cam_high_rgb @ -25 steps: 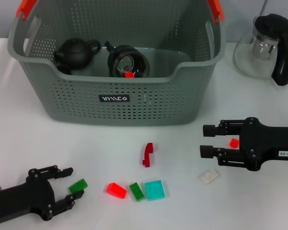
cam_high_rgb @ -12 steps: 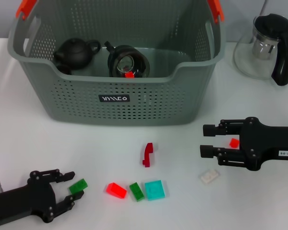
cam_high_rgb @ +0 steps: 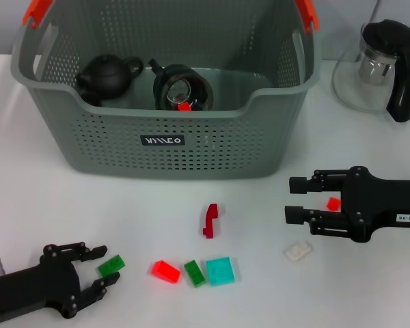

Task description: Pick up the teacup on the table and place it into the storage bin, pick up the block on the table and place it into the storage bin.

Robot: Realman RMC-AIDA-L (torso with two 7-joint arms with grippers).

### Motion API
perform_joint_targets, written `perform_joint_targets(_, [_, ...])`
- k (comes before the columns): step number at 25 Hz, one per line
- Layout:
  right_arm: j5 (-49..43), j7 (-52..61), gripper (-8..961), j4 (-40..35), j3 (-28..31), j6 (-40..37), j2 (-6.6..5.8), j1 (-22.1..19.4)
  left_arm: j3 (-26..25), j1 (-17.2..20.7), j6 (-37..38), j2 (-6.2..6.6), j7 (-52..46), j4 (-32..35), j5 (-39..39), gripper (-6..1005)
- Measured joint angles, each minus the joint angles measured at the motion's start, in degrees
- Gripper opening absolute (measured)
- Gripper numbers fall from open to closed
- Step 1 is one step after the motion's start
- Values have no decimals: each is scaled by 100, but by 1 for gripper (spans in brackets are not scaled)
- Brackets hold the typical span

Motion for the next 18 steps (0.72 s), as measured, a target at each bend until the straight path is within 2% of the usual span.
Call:
perform_joint_targets(12, [0, 6, 592, 8, 0, 13, 0, 0, 12, -37, -95, 8, -164, 33, 12, 300])
perform_joint_targets(18, [1, 8, 592, 3, 0, 13, 0, 0, -40, -25, 212, 8, -182, 148, 2, 210])
